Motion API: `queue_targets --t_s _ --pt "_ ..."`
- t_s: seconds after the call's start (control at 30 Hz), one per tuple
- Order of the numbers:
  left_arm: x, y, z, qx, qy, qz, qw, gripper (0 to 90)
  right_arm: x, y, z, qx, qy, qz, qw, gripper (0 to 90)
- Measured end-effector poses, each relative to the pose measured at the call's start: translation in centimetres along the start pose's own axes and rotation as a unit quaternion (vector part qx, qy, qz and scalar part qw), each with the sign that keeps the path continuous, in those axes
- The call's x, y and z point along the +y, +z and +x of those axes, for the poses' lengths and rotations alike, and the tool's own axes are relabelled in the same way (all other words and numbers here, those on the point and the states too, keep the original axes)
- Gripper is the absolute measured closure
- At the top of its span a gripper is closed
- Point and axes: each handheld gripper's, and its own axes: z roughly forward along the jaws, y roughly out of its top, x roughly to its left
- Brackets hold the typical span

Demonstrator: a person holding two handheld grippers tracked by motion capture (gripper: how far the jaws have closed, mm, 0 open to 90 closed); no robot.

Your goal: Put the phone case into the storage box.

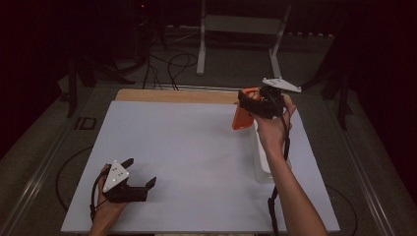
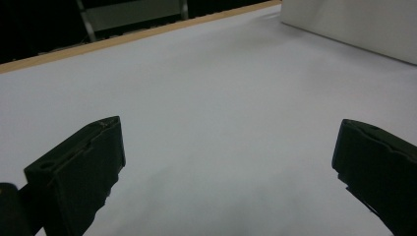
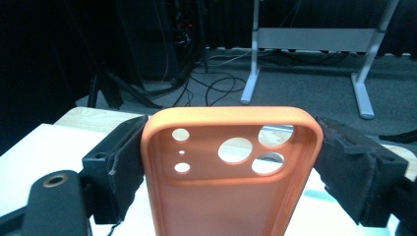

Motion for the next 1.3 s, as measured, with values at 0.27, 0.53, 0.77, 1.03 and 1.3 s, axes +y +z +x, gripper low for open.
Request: queue_targets --t_s 0.27,0.53,0.77,1.03,1.3 --pt "0.0 0.0 0.0 0.001 -0.001 0.0 1.0 0.3 0.4 0.1 -0.7 -0.012 0.001 -0.002 0.9999 16.9" --pt "0.0 -0.1 0.0 0.003 -0.001 0.0 1.0 0.3 0.6 0.3 -1.3 -0.025 0.0 -0.002 0.9997 16.9" --pt "0.0 -0.1 0.0 0.004 -0.002 0.0 1.0 0.3 0.7 0.4 -1.8 -0.037 -0.003 -0.001 0.9993 16.8" --pt "0.0 -0.1 -0.1 0.004 -0.002 0.0 1.0 0.3 0.6 0.7 -2.4 -0.049 -0.002 0.001 0.9988 16.8" --pt "0.0 -0.1 -0.1 0.005 -0.002 0.0 1.0 0.3 0.7 1.0 -2.9 -0.061 -0.003 0.002 0.9981 16.8"
